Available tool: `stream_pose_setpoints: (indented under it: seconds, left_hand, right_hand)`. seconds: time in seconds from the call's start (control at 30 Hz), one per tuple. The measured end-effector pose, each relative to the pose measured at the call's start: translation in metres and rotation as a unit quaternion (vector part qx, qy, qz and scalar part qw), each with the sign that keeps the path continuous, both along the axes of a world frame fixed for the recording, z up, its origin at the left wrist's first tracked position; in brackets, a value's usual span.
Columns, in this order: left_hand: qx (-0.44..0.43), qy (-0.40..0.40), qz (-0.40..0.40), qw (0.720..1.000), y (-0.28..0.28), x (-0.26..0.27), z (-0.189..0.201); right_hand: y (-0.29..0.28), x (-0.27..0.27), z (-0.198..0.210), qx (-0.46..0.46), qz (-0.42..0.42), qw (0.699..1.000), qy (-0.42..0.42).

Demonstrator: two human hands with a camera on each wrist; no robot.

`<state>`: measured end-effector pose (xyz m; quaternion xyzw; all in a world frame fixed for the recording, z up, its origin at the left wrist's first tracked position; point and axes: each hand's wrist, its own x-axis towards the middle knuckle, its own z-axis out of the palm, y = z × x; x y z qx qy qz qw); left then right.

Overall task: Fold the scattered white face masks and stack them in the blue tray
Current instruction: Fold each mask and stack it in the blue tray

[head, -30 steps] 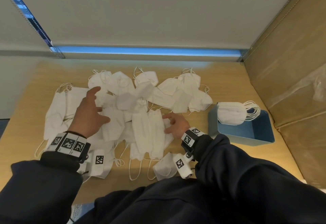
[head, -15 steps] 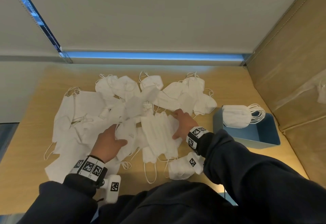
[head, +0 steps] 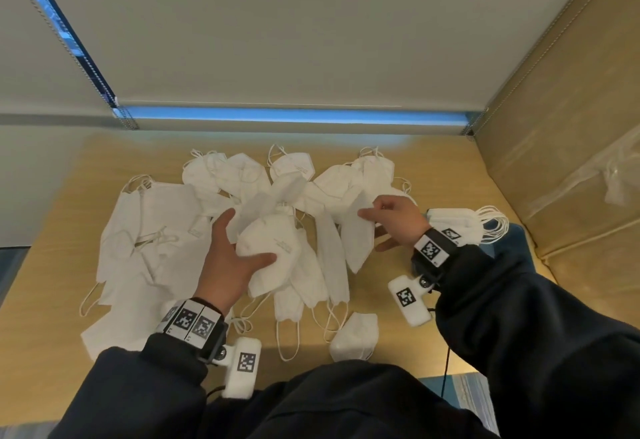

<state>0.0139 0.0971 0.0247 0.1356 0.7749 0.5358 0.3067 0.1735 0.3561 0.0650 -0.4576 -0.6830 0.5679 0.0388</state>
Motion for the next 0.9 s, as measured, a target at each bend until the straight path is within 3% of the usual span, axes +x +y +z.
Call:
stream_pose_setpoints:
  seconds: [0.2,0.37,0.5,0.63,0.77,0.9]
  left_hand:
    - [0.065,-0.009,0.103,0.992,0.015,-0.004,0.016]
    - [0.129,0.032,0.095,0.987,0.037,-0.003,0.048]
    - [0.142,0.066,0.094,0.983,0.047,-0.001,0.065]
    - [0.095,0.076,0.086,0.989,0.051,0.001,0.065]
    - [0.037,0.052,0.039,0.997,0.064,0.022,0.054]
    - [0.069,-0.048,-0.032,0.996,0.087,0.060,0.060]
  right_hand:
    - [-0.002,0.028,0.010,-0.134,-0.127,0.974,0.132]
    - [-0.018,0.038,0.003,-0.261,-0.189,0.928,0.188]
    - [-0.026,0.042,0.001,-0.257,-0.224,0.917,0.206]
    - [-0.019,0.042,0.008,-0.193,-0.264,0.909,0.258]
    - [-0.022,0.036,0.015,-0.081,-0.184,0.947,0.251]
    - [-0.048,0.025,0.013,-0.060,0.003,0.977,0.207]
